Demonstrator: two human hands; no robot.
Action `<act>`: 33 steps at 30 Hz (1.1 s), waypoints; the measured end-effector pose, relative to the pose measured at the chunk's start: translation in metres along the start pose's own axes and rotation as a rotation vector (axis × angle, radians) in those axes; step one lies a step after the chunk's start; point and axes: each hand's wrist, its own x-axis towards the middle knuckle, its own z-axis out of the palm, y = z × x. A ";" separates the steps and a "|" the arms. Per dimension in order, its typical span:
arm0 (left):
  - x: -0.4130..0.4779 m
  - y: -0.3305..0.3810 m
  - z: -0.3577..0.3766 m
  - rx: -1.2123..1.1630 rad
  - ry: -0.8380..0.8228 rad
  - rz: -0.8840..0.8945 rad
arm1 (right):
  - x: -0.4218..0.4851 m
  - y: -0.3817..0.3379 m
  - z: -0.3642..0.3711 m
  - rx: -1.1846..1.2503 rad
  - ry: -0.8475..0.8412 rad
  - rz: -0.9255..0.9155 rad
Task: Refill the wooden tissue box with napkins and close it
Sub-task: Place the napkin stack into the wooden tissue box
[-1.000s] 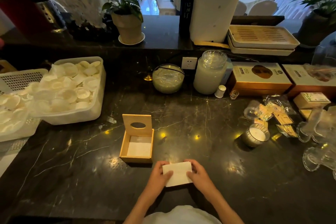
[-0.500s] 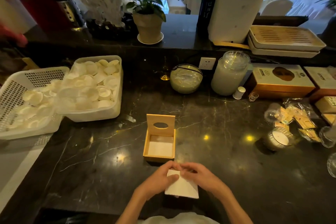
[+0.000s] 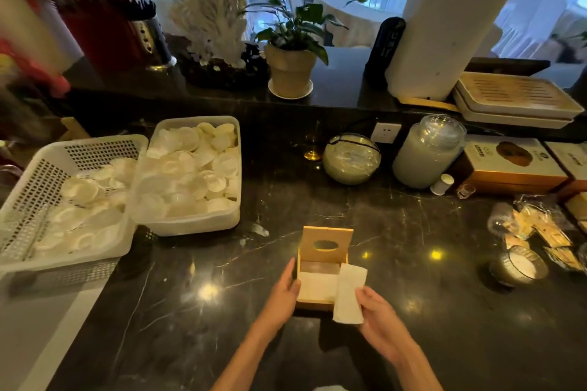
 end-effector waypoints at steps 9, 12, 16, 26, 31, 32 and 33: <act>0.010 -0.015 0.003 -0.163 -0.110 0.009 | 0.009 -0.018 0.031 -0.695 0.119 -0.332; 0.014 -0.015 -0.004 -0.163 -0.187 -0.001 | 0.022 -0.039 0.062 -1.233 0.071 -0.453; 0.014 -0.011 -0.010 -0.146 -0.251 -0.029 | 0.053 -0.046 0.092 -1.972 0.041 -0.348; 0.010 -0.010 -0.013 -0.066 -0.252 -0.014 | 0.085 -0.023 0.101 -2.244 -0.089 0.007; 0.007 -0.004 -0.014 -0.035 -0.241 -0.011 | 0.092 -0.013 0.095 -2.155 -0.091 0.068; 0.006 -0.003 -0.014 -0.032 -0.242 -0.013 | 0.093 -0.011 0.095 -2.146 -0.081 0.071; 0.005 -0.001 -0.014 -0.031 -0.241 -0.008 | 0.094 -0.010 0.095 -2.145 -0.071 0.068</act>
